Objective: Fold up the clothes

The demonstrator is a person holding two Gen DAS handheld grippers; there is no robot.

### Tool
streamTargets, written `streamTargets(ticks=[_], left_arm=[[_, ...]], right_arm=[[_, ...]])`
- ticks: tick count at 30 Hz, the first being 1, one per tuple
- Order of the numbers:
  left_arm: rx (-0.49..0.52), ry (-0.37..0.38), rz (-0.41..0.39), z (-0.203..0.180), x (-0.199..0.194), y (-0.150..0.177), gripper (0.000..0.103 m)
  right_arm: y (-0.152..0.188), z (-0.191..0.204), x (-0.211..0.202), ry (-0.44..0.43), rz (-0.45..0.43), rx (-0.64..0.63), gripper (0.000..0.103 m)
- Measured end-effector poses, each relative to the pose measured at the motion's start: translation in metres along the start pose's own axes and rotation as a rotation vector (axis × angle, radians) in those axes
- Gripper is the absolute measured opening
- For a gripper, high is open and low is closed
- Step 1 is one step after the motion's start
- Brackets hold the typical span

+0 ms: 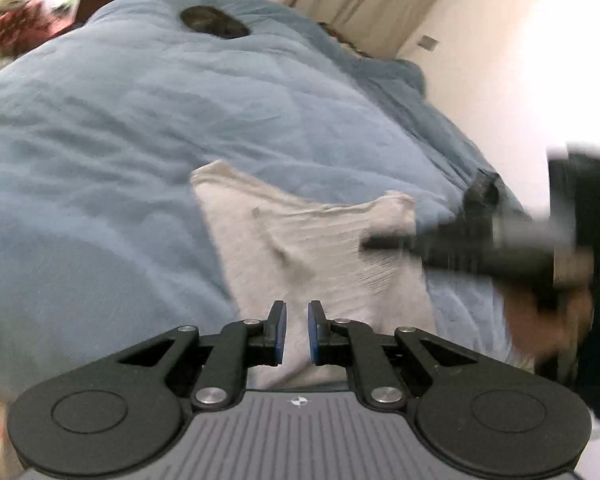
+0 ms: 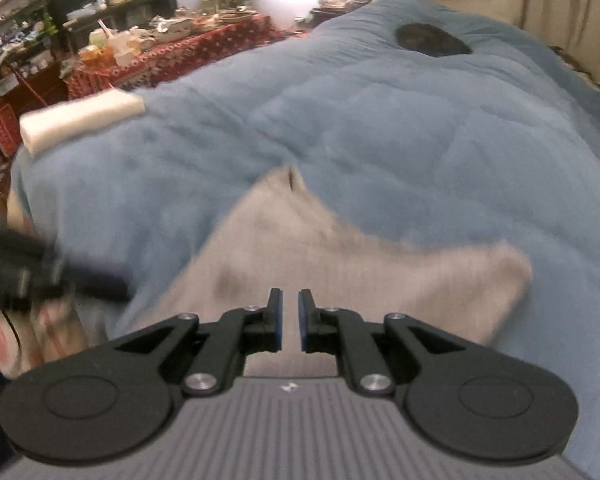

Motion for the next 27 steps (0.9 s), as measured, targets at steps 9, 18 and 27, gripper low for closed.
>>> streamTargets(ticks=[9, 18, 27], left_arm=[[0.159, -0.084, 0.131, -0.022, 0.052, 0.050, 0.011], [0.056, -0.046, 0.110, -0.004, 0.011, 0.039, 0.011], [-0.011, -0.108, 0.110, 0.020, -0.001, 0.027, 0.042]], right_arm=[[0.064, 0.019, -0.001, 0.041, -0.124, 0.158, 0.011], [0.073, 0.037, -0.033, 0.073, -0.178, 0.169, 0.032], [0.068, -0.005, -0.069, 0.206, -0.198, 0.259, 0.087]])
Point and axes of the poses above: each gripper's, at about its wrist camera, not at the fingertips, and x roughly the way its jaws point, z to its left, y to its underside, the point moved 9 cm from there along x, roughly the way its jaws point, and after that the axes turned 8 degrees about -y, right-handed, at the moved point
